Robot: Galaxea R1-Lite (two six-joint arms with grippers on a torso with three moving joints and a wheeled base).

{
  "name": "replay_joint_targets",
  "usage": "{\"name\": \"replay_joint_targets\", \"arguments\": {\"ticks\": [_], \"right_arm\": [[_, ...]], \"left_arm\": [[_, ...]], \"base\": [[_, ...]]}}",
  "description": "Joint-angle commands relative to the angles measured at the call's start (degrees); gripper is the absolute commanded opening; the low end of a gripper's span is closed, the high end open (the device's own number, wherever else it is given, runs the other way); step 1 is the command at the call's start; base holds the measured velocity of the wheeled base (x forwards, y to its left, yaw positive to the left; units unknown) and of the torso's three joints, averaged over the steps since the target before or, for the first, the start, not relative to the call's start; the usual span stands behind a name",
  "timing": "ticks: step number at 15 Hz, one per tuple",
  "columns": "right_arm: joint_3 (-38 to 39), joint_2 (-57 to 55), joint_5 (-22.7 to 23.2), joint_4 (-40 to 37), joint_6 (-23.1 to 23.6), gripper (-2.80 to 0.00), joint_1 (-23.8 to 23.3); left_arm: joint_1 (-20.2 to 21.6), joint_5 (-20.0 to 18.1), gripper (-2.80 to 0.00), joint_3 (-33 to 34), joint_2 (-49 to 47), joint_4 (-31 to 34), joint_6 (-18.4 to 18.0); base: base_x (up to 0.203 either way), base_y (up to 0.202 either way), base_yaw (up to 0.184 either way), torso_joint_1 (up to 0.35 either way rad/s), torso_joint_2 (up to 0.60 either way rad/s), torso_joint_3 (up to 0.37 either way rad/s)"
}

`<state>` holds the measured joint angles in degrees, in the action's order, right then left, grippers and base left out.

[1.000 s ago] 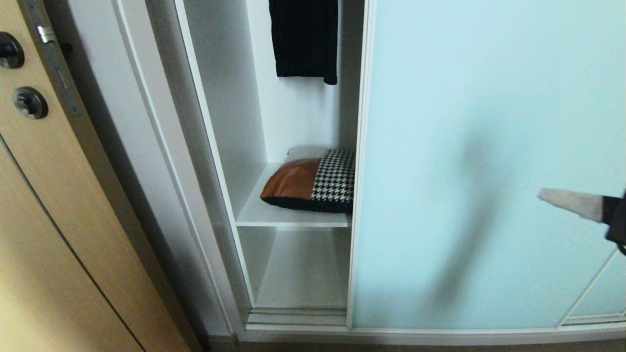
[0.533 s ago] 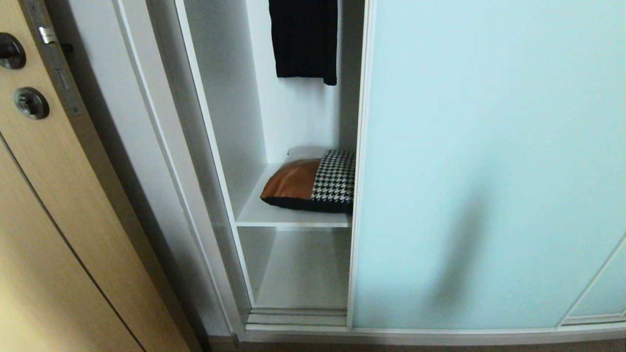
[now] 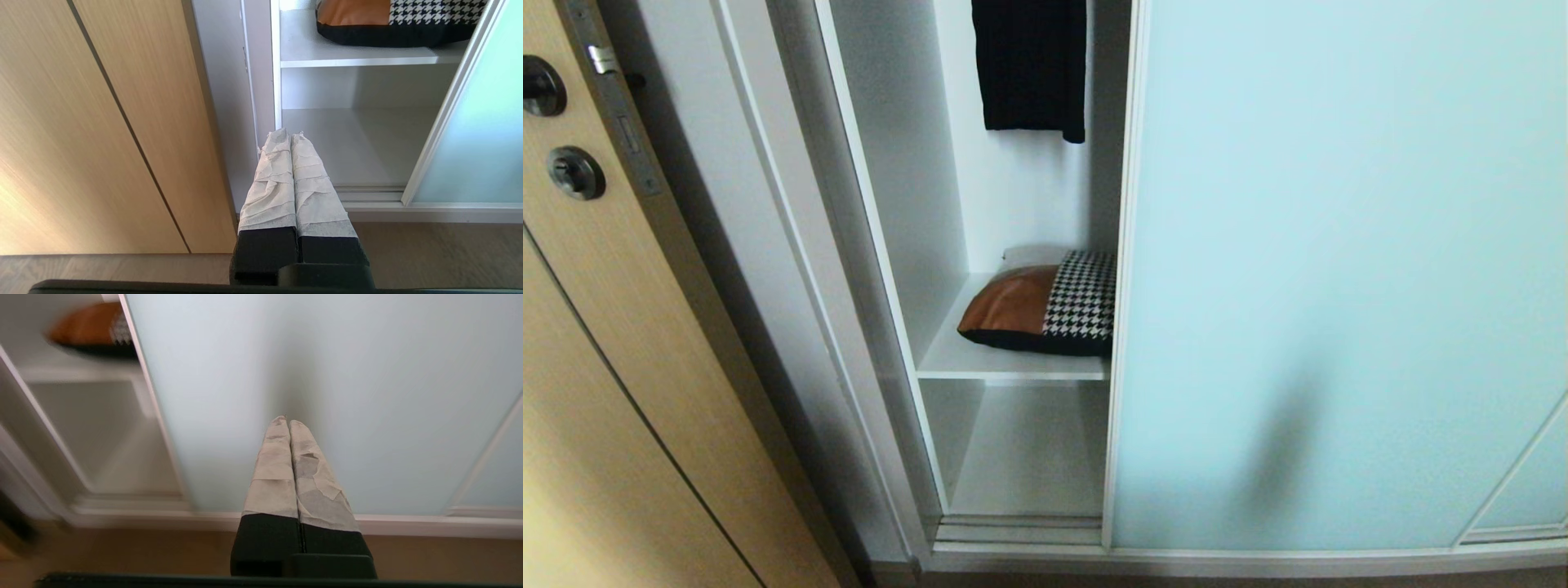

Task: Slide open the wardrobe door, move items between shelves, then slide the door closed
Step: Close the door

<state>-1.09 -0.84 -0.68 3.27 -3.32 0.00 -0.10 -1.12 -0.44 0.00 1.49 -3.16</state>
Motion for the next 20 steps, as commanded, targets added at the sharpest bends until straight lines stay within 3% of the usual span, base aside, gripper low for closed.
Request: {"name": "replay_joint_targets", "arguments": {"ticks": [1,3,8,20], "right_arm": [[1.01,0.8,0.15,-2.85,3.94,-2.8,0.0],[-0.57,0.84,0.58,-7.73,4.8,-2.8,0.0],[1.09,0.84,0.33,-2.56,2.09,-2.8,0.0],[1.09,0.84,0.33,-2.56,2.09,-2.8,0.0]], "left_arm": [[0.01,-0.02,-2.8,0.0,-0.09,0.01,-0.01],[0.01,-0.02,-2.8,0.0,-0.09,0.01,-0.01],[0.01,-0.02,-2.8,0.0,-0.09,0.01,-0.01],[0.01,-0.02,-2.8,0.0,-0.09,0.07,-0.48]], "base": [[0.0,0.0,0.0,0.0,0.0,0.0],[0.0,0.0,0.0,0.0,0.0,0.0],[0.0,0.0,0.0,0.0,0.0,0.0],[0.0,0.0,0.0,0.0,0.0,0.0]]}}
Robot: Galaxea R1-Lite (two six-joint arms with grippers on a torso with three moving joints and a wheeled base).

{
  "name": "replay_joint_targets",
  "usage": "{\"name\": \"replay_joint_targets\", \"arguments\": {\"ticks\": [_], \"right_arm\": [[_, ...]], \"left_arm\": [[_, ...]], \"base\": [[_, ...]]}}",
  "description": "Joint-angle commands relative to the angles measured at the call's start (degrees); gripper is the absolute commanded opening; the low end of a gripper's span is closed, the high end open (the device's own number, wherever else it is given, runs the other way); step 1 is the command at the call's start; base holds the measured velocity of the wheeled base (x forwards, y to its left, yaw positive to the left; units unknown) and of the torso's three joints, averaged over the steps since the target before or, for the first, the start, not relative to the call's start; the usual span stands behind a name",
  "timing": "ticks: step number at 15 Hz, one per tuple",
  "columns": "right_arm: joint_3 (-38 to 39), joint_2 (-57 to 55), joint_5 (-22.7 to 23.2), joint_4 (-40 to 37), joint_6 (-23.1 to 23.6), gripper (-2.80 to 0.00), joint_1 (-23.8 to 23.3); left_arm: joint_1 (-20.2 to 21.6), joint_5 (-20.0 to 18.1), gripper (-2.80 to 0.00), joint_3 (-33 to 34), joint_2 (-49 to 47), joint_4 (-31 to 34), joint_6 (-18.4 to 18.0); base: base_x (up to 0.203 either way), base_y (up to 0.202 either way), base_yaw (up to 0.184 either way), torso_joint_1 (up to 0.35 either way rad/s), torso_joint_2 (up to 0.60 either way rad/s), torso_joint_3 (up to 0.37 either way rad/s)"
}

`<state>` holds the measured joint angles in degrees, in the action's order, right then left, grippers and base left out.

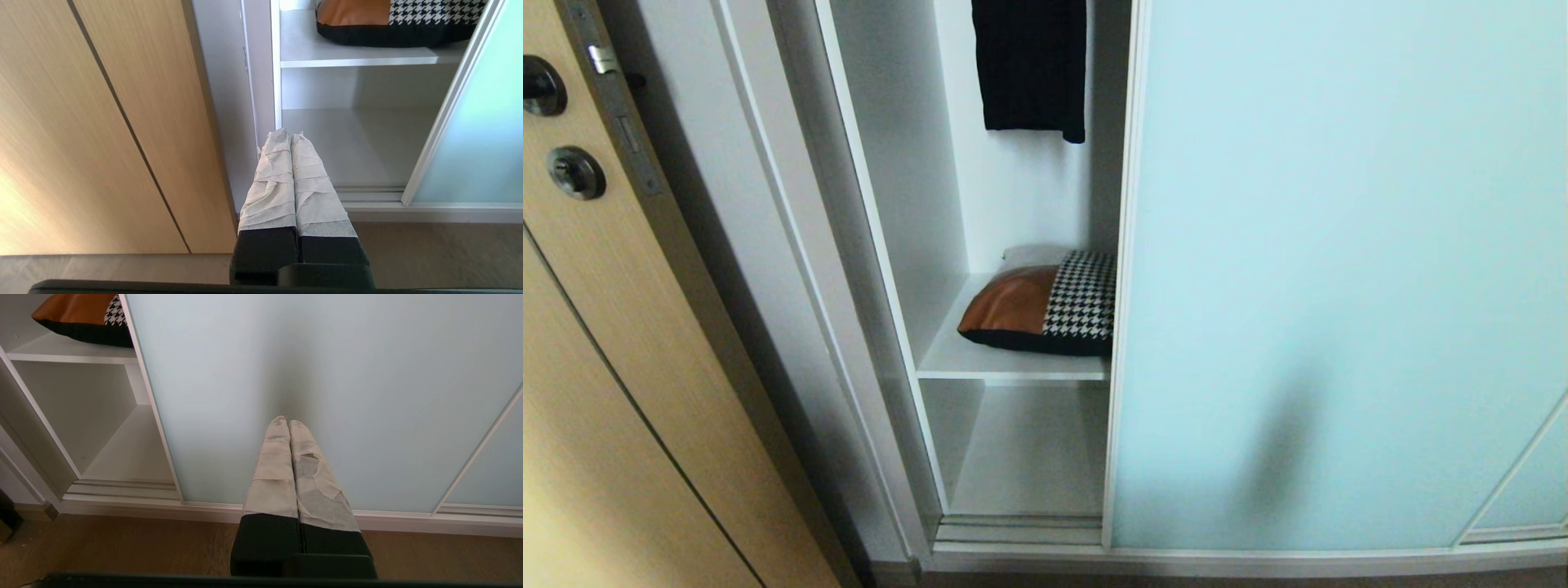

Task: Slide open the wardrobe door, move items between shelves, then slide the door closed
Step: Close the door

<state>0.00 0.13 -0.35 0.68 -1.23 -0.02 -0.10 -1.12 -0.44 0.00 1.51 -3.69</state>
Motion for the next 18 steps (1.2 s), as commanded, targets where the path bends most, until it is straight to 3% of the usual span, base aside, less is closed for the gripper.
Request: {"name": "replay_joint_targets", "arguments": {"ticks": [1,5,8,11,14,18], "right_arm": [[0.0,-0.13,0.0,0.02,0.0,-2.8,0.02],[0.0,-0.13,0.0,0.02,0.0,-2.8,0.02],[0.0,-0.13,0.0,0.02,0.0,-2.8,0.02],[0.0,-0.13,0.0,0.02,0.0,-2.8,0.02],[0.0,-0.13,0.0,0.02,0.0,-2.8,0.01],[0.0,-0.13,0.0,0.02,0.0,-2.8,0.02]], "left_arm": [[0.01,-0.01,-2.8,0.0,-0.17,0.18,-1.36],[0.01,0.46,-2.8,-4.37,-0.32,0.77,-1.49],[-0.03,0.36,-2.8,-25.67,-8.6,2.8,-1.06],[-0.47,-1.9,-2.8,-45.02,-27.06,4.15,-0.09],[-0.8,-8.66,-2.8,-57.61,-42.39,4.86,0.82],[-1.95,-23.92,-2.8,-70.55,-59.93,5.84,4.33]], "base": [[0.0,0.0,0.0,0.0,0.0,0.0],[0.0,0.0,0.0,0.0,0.0,0.0],[0.0,0.0,0.0,0.0,0.0,0.0],[0.0,0.0,0.0,0.0,0.0,0.0],[0.0,0.0,0.0,0.0,0.0,0.0],[0.0,0.0,0.0,0.0,0.0,0.0]]}}
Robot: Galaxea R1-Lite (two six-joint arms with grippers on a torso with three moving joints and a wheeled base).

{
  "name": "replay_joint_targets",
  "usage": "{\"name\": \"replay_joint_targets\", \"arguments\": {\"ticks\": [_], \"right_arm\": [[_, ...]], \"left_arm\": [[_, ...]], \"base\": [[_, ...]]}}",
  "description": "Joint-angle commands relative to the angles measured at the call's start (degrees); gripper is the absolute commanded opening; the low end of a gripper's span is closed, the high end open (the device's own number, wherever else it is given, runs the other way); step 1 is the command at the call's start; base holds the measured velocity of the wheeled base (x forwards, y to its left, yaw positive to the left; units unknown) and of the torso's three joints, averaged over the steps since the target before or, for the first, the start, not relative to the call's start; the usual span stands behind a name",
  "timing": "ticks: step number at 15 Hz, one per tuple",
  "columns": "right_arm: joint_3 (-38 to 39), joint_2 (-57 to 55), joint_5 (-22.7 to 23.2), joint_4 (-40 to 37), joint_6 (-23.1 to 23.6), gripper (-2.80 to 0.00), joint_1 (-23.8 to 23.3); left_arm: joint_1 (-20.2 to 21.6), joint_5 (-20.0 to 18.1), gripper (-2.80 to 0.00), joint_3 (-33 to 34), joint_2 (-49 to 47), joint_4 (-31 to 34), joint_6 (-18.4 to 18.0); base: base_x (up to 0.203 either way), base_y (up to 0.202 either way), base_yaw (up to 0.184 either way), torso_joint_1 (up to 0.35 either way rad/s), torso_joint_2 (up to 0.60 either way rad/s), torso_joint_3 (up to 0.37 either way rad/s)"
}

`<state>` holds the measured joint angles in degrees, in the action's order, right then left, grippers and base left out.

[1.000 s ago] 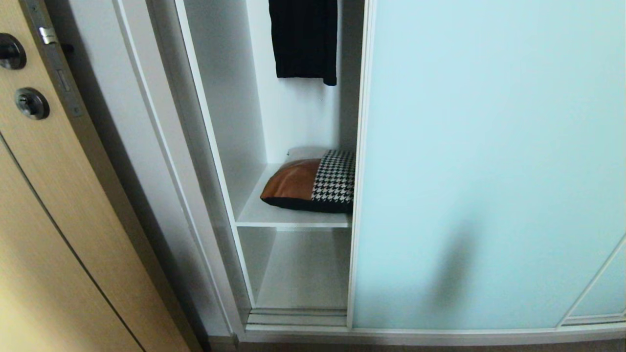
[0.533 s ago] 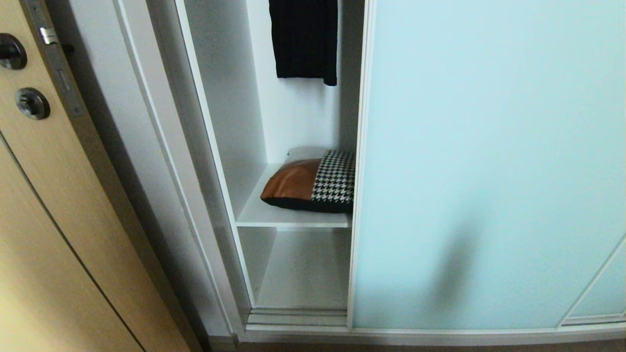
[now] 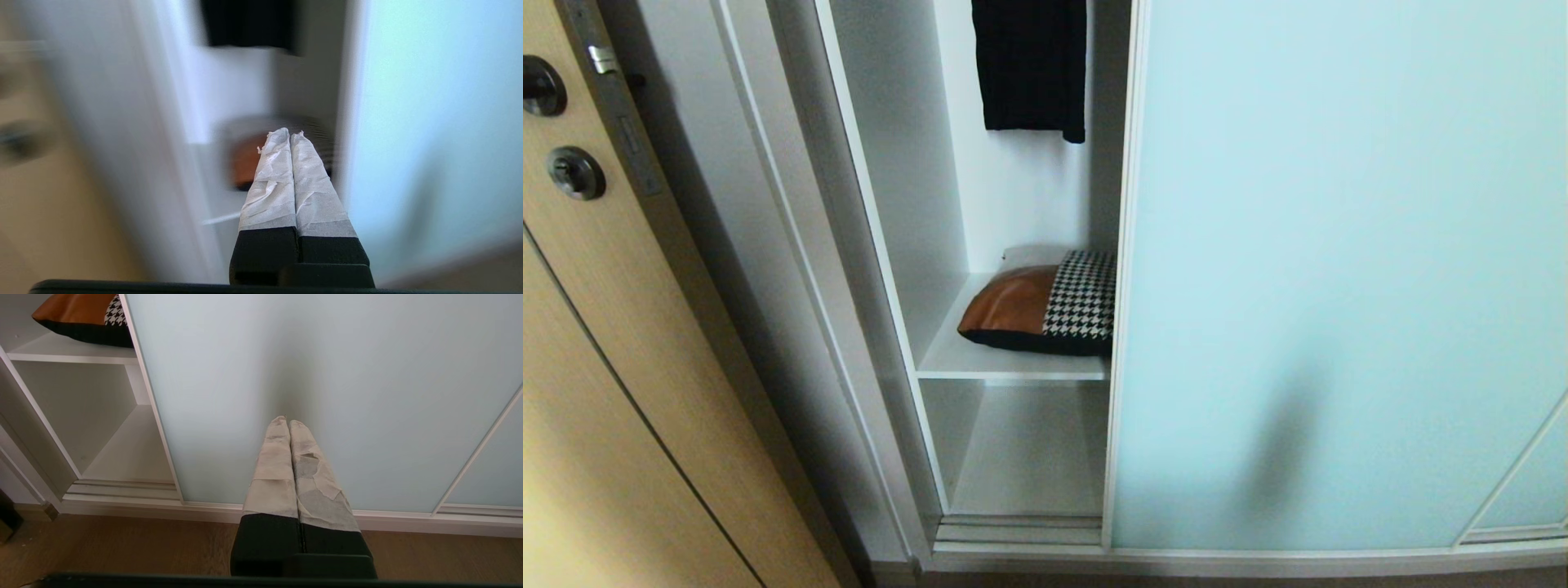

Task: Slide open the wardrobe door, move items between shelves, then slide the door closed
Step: Close the door

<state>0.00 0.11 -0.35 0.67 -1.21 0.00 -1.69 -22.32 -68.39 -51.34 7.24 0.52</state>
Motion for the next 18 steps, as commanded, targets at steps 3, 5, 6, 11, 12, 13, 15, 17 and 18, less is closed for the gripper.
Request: {"name": "replay_joint_targets", "arguments": {"ticks": [3,5,6,11,12,13,15,17,18], "right_arm": [[0.0,-0.11,0.0,0.03,-0.02,-2.8,0.0],[0.0,-0.11,0.0,0.03,-0.02,-2.8,0.0],[0.0,-0.11,0.0,0.03,-0.02,-2.8,0.0],[0.0,-0.11,0.0,0.03,-0.02,-2.8,-0.08],[0.0,-0.11,0.0,0.03,-0.02,-2.8,0.0],[0.0,-0.11,0.0,0.03,-0.02,-2.8,0.0],[0.0,-0.11,0.0,0.03,-0.02,-2.8,0.0],[0.0,-0.11,0.0,0.03,-0.02,-2.8,0.0],[0.0,-0.11,0.0,0.03,-0.02,-2.8,0.0]], "left_arm": [[-7.09,-9.69,-2.8,-8.55,-18.09,-0.08,1.57],[-12.77,-10.45,-2.8,-11.64,-24.54,-0.43,1.59],[-15.85,-10.56,-2.8,-13.02,-27.41,-0.87,1.54],[-29.16,-10.6,-2.8,-15.62,-34.33,-4.79,3.8],[-30.53,-10.63,-2.8,-15.55,-35.59,-4.86,4.31],[-31.41,-10.61,-2.8,-15.52,-36.87,-5.0,4.37],[-32.54,-10.03,-2.8,-15.94,-40.57,-7.3,4.39],[-34.19,-5.96,-2.8,-16.33,-44.87,-11.29,4.48],[-34.82,-3.53,-2.8,-16.82,-47.02,-13.21,4.48]], "base": [[0.0,0.0,0.0,0.0,0.0,0.0],[0.0,0.0,0.0,0.0,0.0,0.0],[0.0,0.0,0.0,0.0,0.0,0.0],[0.0,0.0,0.0,0.0,0.0,0.0],[0.0,0.0,0.0,0.0,0.0,0.0],[0.0,0.0,0.0,0.0,0.0,0.0],[0.0,0.0,0.0,0.0,0.0,0.0],[0.0,0.0,0.0,0.0,0.0,0.0],[0.0,0.0,0.0,0.0,0.0,0.0]]}}
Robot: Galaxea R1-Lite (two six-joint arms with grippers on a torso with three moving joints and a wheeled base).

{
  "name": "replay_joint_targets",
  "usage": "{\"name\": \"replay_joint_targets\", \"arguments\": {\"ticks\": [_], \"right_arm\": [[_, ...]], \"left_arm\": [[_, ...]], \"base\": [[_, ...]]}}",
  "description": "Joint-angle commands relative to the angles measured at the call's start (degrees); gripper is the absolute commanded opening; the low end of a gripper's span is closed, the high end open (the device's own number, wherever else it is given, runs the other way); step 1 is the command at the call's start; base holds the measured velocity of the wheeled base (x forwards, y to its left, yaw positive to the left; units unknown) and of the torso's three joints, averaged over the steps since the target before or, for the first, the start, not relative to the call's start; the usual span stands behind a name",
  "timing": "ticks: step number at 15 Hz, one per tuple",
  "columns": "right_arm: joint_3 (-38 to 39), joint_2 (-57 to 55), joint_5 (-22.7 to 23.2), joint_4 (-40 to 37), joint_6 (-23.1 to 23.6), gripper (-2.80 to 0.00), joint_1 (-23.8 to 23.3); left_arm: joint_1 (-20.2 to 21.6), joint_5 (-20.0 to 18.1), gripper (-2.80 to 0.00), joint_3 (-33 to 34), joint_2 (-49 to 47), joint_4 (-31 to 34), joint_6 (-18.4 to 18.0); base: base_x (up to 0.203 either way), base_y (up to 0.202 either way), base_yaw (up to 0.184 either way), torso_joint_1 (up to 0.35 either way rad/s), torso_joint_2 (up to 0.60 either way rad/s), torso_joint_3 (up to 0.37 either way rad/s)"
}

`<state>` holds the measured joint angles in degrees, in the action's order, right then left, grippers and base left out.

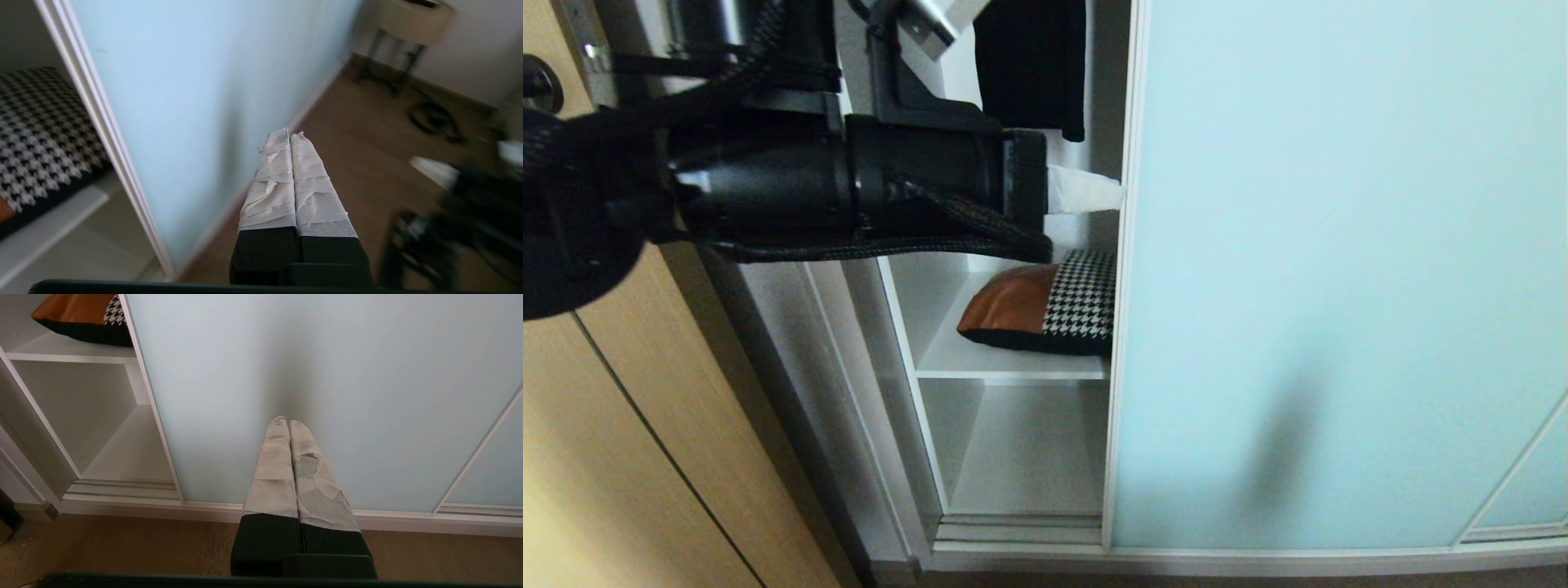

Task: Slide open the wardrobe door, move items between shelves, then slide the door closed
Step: Close the door

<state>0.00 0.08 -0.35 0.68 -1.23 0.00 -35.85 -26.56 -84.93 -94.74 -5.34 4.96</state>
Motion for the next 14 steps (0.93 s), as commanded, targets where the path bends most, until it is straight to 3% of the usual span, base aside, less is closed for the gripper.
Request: {"name": "replay_joint_targets", "arguments": {"ticks": [1,7,9,14], "right_arm": [[0.0,-0.08,0.0,0.02,0.0,-2.8,0.0],[0.0,-0.08,0.0,0.02,0.0,-2.8,0.0],[0.0,-0.08,0.0,0.02,0.0,-2.8,-0.08],[0.0,-0.08,0.0,0.02,0.0,-2.8,0.0]], "left_arm": [[-1.19,3.4,-2.8,-1.25,-5.92,-2.81,0.09],[-4.09,20.04,-2.8,-5.23,-16.94,-14.2,2.46],[-4.8,23.68,-2.8,-6.84,-20.86,-18.74,2.65],[-6.1,32.48,-2.8,-9.94,-25.05,-22.84,3.65]], "base": [[0.0,0.0,0.0,0.0,0.0,0.0],[0.0,0.0,0.0,0.0,0.0,0.0],[0.0,0.0,0.0,0.0,0.0,0.0],[0.0,0.0,0.0,0.0,0.0,0.0]]}}
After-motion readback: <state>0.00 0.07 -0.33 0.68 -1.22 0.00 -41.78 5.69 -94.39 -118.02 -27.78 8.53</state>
